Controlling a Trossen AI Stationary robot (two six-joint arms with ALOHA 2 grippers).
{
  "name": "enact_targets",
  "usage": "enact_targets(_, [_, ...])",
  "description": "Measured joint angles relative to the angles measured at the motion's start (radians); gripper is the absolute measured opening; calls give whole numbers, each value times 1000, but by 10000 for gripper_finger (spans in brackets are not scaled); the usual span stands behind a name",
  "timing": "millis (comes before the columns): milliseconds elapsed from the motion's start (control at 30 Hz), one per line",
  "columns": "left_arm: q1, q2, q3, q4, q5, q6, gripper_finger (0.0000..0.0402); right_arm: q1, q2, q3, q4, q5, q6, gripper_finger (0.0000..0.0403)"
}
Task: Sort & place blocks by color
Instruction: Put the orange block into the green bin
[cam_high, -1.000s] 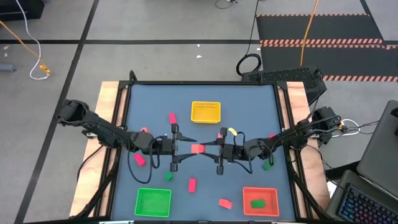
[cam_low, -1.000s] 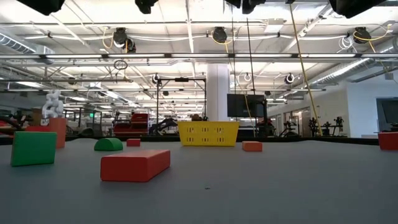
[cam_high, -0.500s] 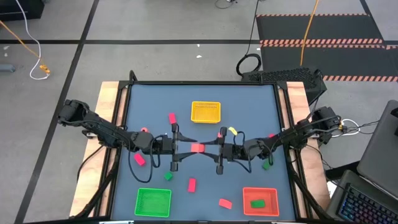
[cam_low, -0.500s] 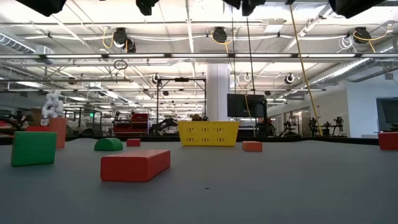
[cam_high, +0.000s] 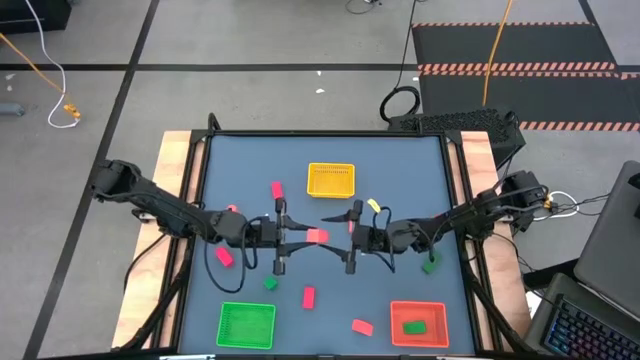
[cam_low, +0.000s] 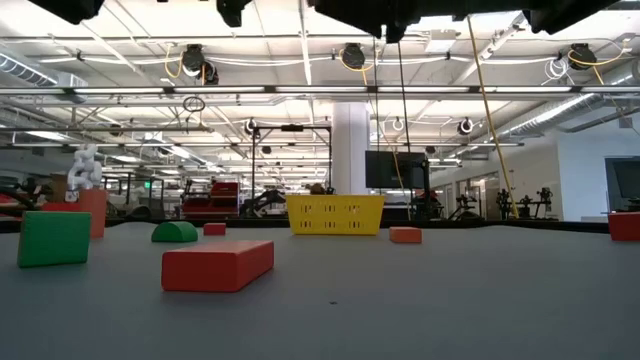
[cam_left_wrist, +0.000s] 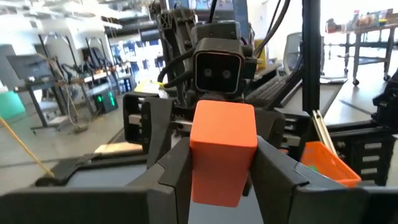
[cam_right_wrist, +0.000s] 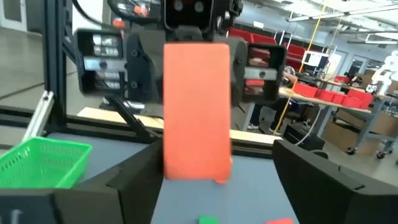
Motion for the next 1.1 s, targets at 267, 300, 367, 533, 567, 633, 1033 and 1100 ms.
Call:
enact_targets(267, [-67, -277, 0, -483, -98, -192, 126, 3, 0, 0, -84, 33, -57, 292])
enact_targets(300, [-82, -308, 0, -553, -104, -252, 126, 3, 0, 0, -85, 57, -58, 291])
enact_targets(367, [-117, -348, 0, -684, -110, -380, 126, 7, -9, 0, -93, 100, -49, 289])
enact_targets(533, [-253, -345, 0, -825, -109, -612, 126, 13, -58, 0, -118, 163, -42, 288])
enact_targets(567, [-283, -329, 0, -825, -109, -636, 126, 13, -70, 0, -125, 176, -41, 288])
enact_targets(633, [-343, -291, 0, -830, -106, -674, 126, 15, -98, 0, -146, 216, -41, 288])
enact_targets(1033, [-547, -133, 0, -944, 60, -1065, 126, 36, -255, -35, -269, 319, 23, 288])
enact_targets(1100, [-564, -126, 0, -939, 66, -1097, 126, 34, -282, -62, -270, 318, 37, 288])
